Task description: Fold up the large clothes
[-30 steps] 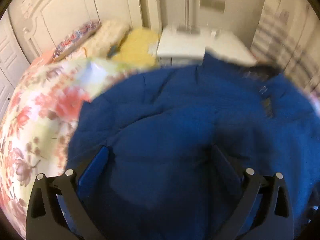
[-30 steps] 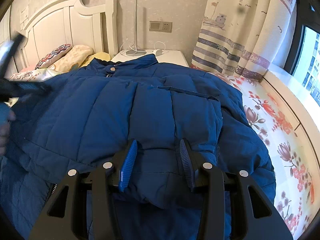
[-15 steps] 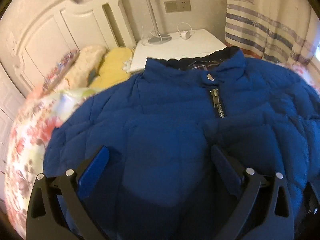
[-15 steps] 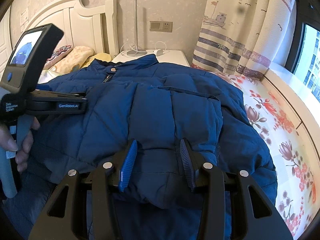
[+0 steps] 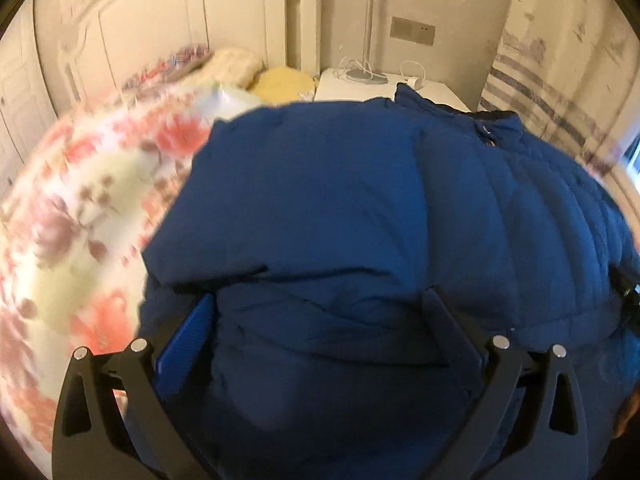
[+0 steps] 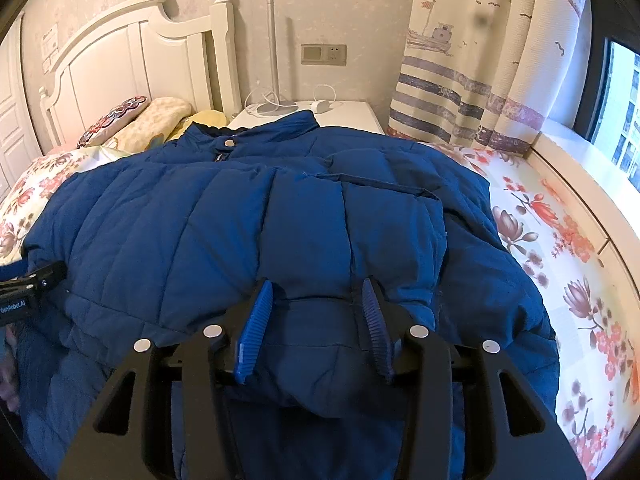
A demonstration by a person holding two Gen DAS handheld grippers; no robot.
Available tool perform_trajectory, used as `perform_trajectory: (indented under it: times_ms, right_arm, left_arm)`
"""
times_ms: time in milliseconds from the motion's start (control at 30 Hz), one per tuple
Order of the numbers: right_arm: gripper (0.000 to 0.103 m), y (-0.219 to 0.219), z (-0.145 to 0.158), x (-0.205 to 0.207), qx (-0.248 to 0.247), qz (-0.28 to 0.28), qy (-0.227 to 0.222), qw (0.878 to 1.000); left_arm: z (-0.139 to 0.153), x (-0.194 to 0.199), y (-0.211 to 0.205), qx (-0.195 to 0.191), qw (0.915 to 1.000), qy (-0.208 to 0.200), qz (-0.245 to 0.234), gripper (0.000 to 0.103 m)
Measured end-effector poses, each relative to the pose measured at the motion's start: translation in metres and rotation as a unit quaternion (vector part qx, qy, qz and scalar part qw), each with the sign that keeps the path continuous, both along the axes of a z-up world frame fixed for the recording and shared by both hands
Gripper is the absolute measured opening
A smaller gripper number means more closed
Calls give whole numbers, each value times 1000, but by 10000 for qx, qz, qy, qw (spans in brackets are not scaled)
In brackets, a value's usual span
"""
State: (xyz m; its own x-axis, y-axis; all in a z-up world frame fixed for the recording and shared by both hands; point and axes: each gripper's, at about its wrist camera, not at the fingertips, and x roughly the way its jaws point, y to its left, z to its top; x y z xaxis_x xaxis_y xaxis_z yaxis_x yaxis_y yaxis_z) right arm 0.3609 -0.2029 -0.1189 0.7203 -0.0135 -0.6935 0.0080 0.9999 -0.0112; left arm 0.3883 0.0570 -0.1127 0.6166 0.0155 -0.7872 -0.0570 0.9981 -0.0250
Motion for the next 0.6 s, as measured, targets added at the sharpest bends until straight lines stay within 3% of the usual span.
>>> perform_trajectory:
  times_ms: [67, 133, 200, 267, 467, 600]
  right_arm:
    - [48, 0, 0, 0, 6, 8, 5, 10000]
    - [60, 0, 0, 1, 75, 112, 18, 9999]
    - [95, 6, -2, 3, 95, 350, 110, 9993]
    - [97, 13, -2, 4, -92, 374, 170, 9991]
    - [99, 9, 16, -15, 370, 200, 29, 9991]
    - [99, 27, 7, -20, -223, 340, 60, 9992]
  left_arm:
    - [-3, 1, 1, -41, 10000, 13, -31, 101]
    - [-5, 0, 4, -135, 9999, 4, -32, 101]
    - [-7, -2, 7, -170, 9999, -2, -32, 101]
    - [-7, -1, 5, -124, 9999, -5, -27, 101]
    - [-7, -1, 3, -106, 9999, -4, -22, 101]
    - [-7, -2, 4, -109, 9999, -4, -23, 101]
